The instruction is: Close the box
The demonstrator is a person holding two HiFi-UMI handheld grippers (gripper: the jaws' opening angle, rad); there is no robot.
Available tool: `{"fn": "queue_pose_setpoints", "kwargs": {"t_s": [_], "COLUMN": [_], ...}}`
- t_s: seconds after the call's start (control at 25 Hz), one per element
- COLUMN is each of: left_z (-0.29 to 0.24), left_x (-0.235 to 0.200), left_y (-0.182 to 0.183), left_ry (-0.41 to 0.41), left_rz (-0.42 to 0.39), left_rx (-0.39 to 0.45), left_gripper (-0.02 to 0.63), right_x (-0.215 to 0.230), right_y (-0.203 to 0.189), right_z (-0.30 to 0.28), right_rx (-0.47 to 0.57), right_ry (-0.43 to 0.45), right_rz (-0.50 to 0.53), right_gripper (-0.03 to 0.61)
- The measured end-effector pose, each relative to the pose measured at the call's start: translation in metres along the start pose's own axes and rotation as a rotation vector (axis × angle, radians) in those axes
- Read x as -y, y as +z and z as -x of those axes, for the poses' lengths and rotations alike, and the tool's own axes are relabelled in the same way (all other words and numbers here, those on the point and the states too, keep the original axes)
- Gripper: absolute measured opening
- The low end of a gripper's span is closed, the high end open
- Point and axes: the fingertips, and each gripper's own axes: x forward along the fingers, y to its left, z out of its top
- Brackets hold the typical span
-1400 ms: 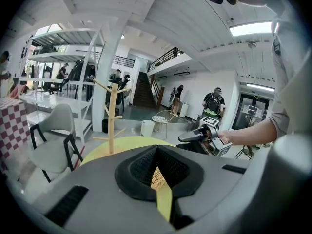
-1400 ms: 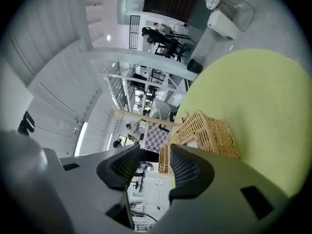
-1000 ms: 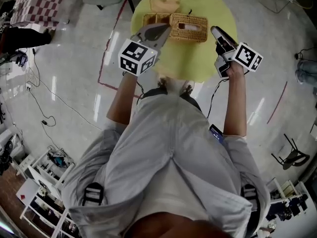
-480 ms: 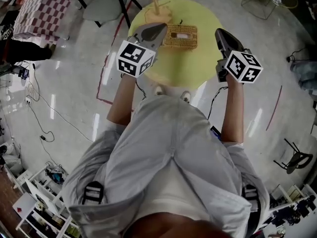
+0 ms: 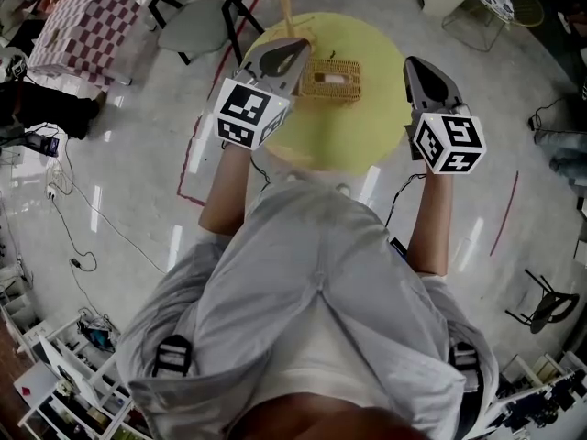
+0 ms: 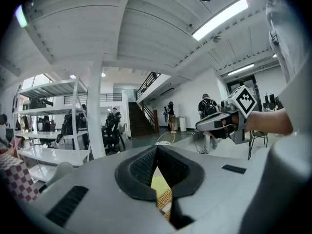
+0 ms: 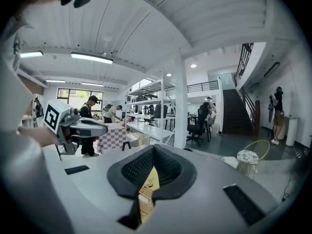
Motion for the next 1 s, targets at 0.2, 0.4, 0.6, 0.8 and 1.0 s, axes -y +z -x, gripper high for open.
{"fn": "queue_pose_setpoints", "kwargs": {"t_s": [0.2, 0.4, 0.6, 0.8, 1.0], "left_z": [0.004, 0.002, 0.002, 0.002, 0.004], "left_x": [-0.001, -0.001, -0.001, -0.002, 0.001], "left_y": [0.016, 0.022, 0.018, 0.013, 0.010], "left_ry": [0.016, 0.010, 0.011, 0.005, -0.005], "left_rz": [-0.055, -0.056, -0.055, -0.047, -0.039], "left_rx": [0.017, 0.026, 0.015, 0.011, 0.006], "left_gripper": [0.028, 0.028, 0.028, 0.028, 0.028], "right_x": [-0.009, -0.008, -0.010, -0.016, -0.017], "right_y": [0.012, 0.013, 0.009, 0.006, 0.004], "right_z": [0.003, 0.000, -0.002, -0.005, -0.002], "right_rx": [0.013, -0.001, -0.004, -0.009, -0.017], "right_ry": [0.005, 0.013, 0.028, 0.043, 0.039], "right_rz": [0.100, 0.124, 0.123, 0.125, 0.117], "right_gripper": [0.023, 0.023, 0.023, 0.023, 0.023]}}
